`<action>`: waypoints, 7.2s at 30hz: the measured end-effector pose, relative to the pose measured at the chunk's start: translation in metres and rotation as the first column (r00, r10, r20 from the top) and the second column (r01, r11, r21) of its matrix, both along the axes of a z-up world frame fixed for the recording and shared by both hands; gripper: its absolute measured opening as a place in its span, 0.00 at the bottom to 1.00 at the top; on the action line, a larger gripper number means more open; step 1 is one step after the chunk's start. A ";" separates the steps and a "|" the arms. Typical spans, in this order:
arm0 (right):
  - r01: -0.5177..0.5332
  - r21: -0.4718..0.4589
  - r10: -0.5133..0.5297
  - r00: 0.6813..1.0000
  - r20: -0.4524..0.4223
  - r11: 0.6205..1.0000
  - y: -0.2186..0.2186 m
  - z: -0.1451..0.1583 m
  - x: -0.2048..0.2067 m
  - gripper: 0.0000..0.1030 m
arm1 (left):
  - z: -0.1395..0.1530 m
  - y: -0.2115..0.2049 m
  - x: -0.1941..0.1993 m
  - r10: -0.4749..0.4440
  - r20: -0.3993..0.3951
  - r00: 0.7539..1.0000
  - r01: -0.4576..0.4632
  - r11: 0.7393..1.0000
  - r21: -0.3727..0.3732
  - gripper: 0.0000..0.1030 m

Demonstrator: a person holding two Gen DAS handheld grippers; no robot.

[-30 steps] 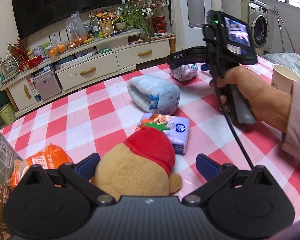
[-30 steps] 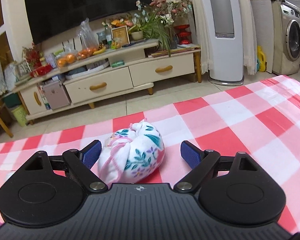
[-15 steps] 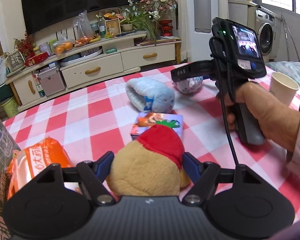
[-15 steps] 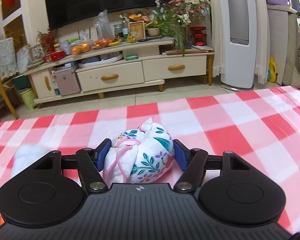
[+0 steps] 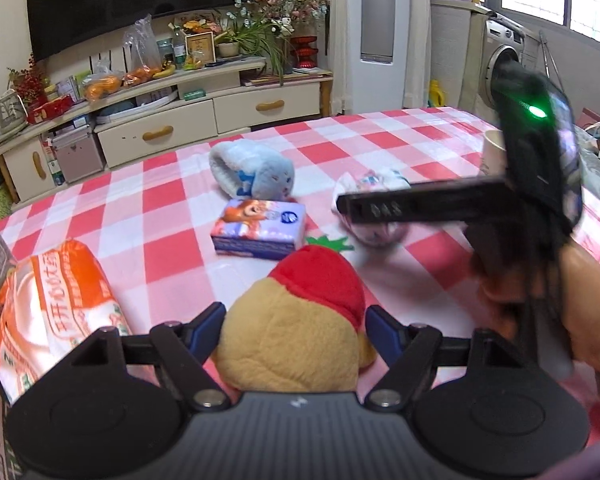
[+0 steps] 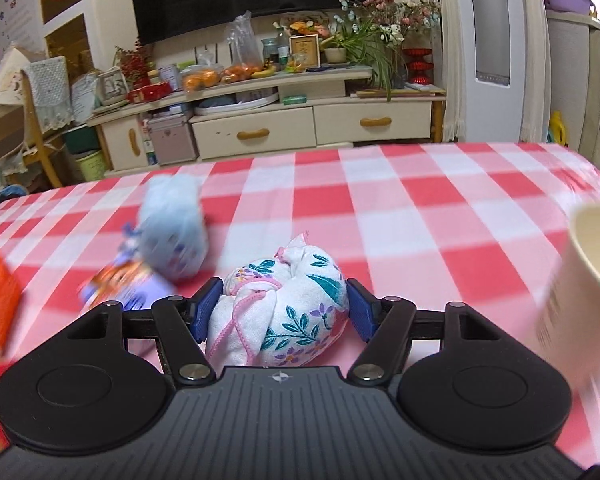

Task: Organize soft objects
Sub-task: 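Close the right tool on the floral bundle while the left tool grasps the brown bear plush, then carry the floral bundle in the right tool while the left tool drops the bear into the box, then move the right tool to the Vinda tissue pack while the left tool approaches the light blue plush, then close the right tool on the Vinda tissue pack while the left tool grasps the light blue plush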

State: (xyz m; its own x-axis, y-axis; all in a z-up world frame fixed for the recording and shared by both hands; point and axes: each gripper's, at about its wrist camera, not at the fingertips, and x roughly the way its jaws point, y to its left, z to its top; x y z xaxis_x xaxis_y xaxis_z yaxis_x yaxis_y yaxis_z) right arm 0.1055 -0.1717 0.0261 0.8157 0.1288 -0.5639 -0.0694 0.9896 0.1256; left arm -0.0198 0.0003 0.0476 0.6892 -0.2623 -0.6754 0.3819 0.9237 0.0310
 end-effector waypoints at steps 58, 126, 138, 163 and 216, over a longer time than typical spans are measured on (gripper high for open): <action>-0.083 0.126 0.079 0.996 0.042 0.989 0.048 0.077 -0.159 0.79 | 0.067 0.109 -0.057 0.184 0.097 0.978 -0.145 0.938 -0.315 0.69; -0.480 0.316 0.465 0.876 0.126 0.818 0.196 0.091 -0.159 0.98 | 0.073 0.255 -0.080 0.615 0.078 0.785 -0.564 0.760 -0.322 0.89; -0.402 0.291 0.386 0.916 0.111 0.868 0.186 0.090 -0.167 1.00 | 0.073 0.222 -0.072 0.568 0.111 0.816 -0.527 0.808 -0.265 0.99; -0.250 0.254 0.229 0.967 0.108 0.934 0.154 0.079 -0.157 1.00 | 0.067 0.159 -0.052 0.471 0.115 0.874 -0.450 0.877 -0.167 0.99; -0.236 -0.087 0.234 0.972 -0.030 0.968 0.098 0.013 -0.031 0.78 | 0.038 0.062 -0.003 0.369 0.067 0.927 -0.367 0.929 -0.047 0.99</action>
State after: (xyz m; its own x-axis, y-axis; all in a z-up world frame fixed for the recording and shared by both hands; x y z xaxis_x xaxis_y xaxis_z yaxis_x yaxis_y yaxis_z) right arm 0.0744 -0.0735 0.0387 0.7573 0.2634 -0.5976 -0.2995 0.9532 0.0406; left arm -0.0225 0.0625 0.0859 0.7891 -0.0024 -0.6143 0.0130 0.9998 0.0127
